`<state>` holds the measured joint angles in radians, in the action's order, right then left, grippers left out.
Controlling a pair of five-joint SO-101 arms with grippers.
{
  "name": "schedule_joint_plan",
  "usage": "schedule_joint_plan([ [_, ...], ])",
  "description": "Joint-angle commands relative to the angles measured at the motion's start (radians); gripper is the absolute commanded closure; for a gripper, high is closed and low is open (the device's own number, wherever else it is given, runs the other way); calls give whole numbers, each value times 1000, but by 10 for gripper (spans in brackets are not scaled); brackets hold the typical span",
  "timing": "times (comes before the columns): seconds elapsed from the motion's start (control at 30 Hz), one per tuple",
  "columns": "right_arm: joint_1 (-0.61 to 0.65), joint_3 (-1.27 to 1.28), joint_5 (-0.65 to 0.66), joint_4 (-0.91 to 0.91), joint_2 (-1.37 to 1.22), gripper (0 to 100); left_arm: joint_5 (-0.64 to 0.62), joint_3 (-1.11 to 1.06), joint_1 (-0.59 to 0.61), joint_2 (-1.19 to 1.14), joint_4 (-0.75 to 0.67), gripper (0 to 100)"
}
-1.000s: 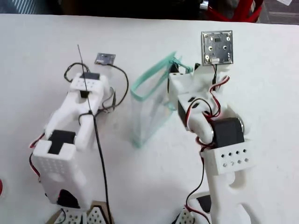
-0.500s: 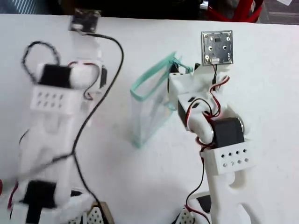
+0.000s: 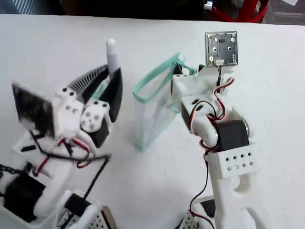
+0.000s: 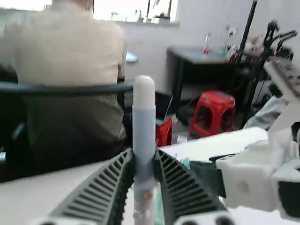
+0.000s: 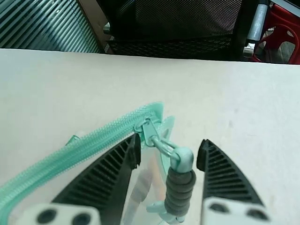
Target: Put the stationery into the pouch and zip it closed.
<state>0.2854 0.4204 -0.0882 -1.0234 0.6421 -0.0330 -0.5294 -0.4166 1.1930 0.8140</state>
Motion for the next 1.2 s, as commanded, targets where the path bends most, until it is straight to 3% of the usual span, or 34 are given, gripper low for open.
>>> schedule_joint_plan([
  [0.0, -1, 78, -6, -5, -8, 800, 94, -144, -77, 94, -273, 976],
  [0.3, 1, 78, -8, -5, -8, 800, 112, 29, -196, -113, -390, 976],
  [0.47, 1, 78, -6, -5, -8, 800, 121, 83, -177, -291, -477, 976],
  [1.17, 1, 77, -6, -5, -8, 800, 121, -175, -102, -317, -566, 956],
])
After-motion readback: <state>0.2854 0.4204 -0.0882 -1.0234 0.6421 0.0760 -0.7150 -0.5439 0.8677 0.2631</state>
